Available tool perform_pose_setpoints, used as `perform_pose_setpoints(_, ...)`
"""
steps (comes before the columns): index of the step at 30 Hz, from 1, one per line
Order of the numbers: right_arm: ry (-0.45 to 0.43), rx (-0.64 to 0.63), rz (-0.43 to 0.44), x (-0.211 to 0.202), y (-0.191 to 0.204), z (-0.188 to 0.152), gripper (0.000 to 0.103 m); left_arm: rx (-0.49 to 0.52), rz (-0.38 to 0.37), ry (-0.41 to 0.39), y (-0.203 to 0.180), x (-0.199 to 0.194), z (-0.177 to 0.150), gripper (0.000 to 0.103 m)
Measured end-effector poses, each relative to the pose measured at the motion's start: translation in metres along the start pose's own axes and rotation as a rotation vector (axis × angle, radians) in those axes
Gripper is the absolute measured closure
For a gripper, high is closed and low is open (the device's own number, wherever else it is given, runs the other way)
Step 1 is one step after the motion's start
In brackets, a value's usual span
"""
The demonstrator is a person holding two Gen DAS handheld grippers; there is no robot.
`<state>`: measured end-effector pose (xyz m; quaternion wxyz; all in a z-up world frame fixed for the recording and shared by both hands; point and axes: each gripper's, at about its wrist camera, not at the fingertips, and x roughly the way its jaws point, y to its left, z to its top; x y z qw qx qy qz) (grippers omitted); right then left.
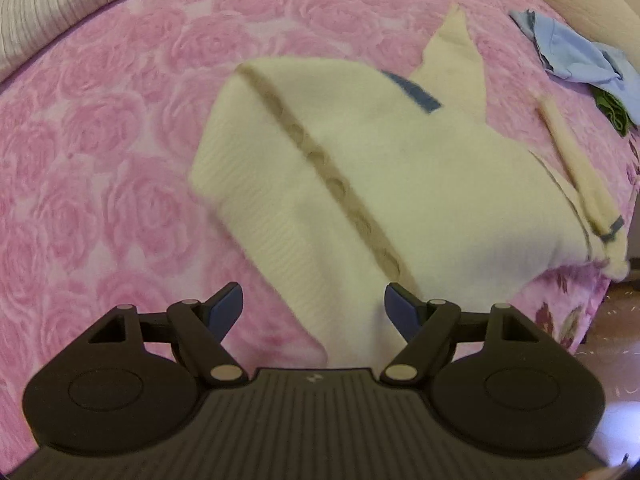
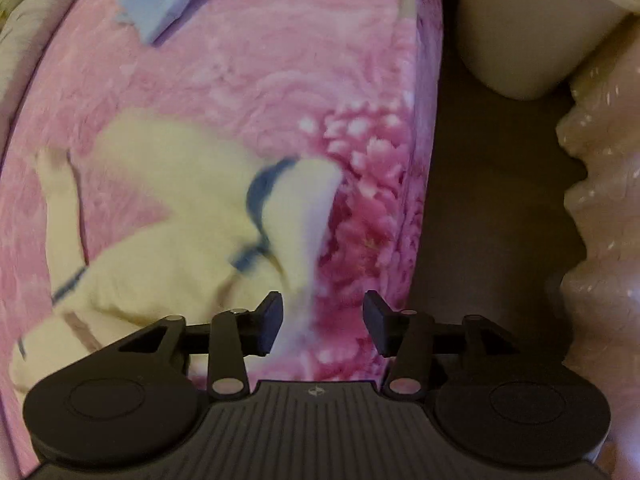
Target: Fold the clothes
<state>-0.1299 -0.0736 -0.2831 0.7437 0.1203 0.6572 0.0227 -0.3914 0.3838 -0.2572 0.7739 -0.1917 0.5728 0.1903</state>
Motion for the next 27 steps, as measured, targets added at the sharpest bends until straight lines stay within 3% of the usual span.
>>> perform_pose_setpoints(3,-0.027,-0.024,0.031,-0.003,0.009,-0.013,0.034,-0.009,0.000,-0.030,0.005,0.003,0.016,0.027)
perform_pose_setpoints(12,-0.001,0.061,0.093,0.016,0.008,-0.025,0.026,-0.156,-0.002,-0.137,0.072,0.037,0.060,0.021)
perform_pose_setpoints(16,-0.003,0.115,0.116,0.025,0.005,-0.020,0.025,-0.253,-0.086,-0.149,0.102,0.072,0.079,0.019)
perform_pose_setpoints(19,-0.004,0.117,0.111,0.031,0.009,-0.016,0.025,-0.344,-0.215,-0.128,0.118,0.099,0.086,0.022)
perform_pose_setpoints(20,-0.006,0.112,0.109,0.032,0.010,-0.015,0.025,-0.374,-0.274,-0.120,0.122,0.106,0.087,0.034)
perform_pose_setpoints(21,-0.006,0.106,0.109,0.032,0.012,-0.015,0.024,-0.383,-0.320,-0.105,0.122,0.110,0.086,0.057)
perform_pose_setpoints(22,-0.006,0.100,0.109,0.033,0.013,-0.014,0.024,-0.387,-0.361,-0.088,0.121,0.114,0.085,0.069)
perform_pose_setpoints(23,-0.007,0.095,0.109,0.034,0.015,-0.014,0.024,-0.390,-0.402,-0.071,0.120,0.117,0.084,0.093)
perform_pose_setpoints(27,-0.013,0.075,0.075,0.035,0.019,-0.013,0.024,-0.299,-0.385,-0.069,0.109,0.091,0.062,0.097)
